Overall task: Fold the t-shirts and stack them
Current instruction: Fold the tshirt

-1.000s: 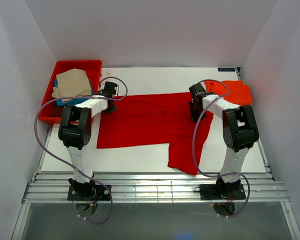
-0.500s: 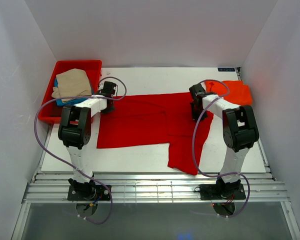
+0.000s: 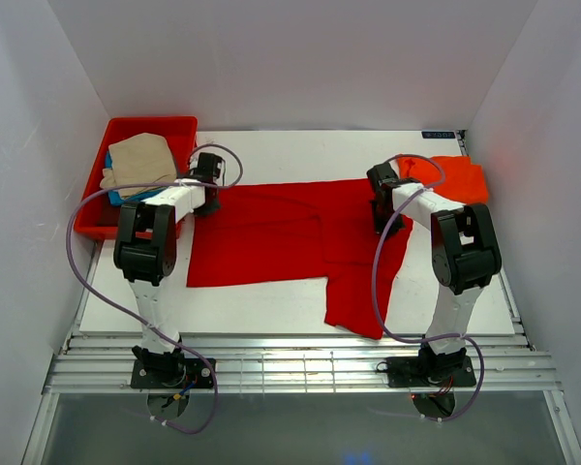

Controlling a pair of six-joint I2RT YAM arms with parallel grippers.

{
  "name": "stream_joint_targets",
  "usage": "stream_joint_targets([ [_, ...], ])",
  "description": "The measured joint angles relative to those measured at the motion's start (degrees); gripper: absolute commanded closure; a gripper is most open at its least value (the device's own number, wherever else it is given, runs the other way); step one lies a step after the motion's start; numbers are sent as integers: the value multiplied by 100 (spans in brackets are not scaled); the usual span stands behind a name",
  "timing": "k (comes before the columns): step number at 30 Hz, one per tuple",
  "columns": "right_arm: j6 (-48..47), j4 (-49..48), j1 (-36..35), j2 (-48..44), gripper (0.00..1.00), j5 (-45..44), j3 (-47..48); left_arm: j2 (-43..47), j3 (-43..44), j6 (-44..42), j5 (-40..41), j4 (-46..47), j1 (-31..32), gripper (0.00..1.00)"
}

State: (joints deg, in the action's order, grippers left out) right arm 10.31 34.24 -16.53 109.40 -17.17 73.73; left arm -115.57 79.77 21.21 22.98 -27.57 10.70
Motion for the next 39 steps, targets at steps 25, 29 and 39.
stream_joint_targets([
  [25, 2031, 1241, -3119, -3246, 64, -31, -1749, 2826, -2382, 518, 33, -1325, 330, 55],
  [29, 2337, 1408, -3377, -3560, 64, 4, -2033, 2846, -2586, 901, 4, -1740, 330, 53],
  [39, 2918, 1755, -3718, -4428, 64, 214, -2865, 2951, -2813, 1449, -273, -2155, 337, 53],
])
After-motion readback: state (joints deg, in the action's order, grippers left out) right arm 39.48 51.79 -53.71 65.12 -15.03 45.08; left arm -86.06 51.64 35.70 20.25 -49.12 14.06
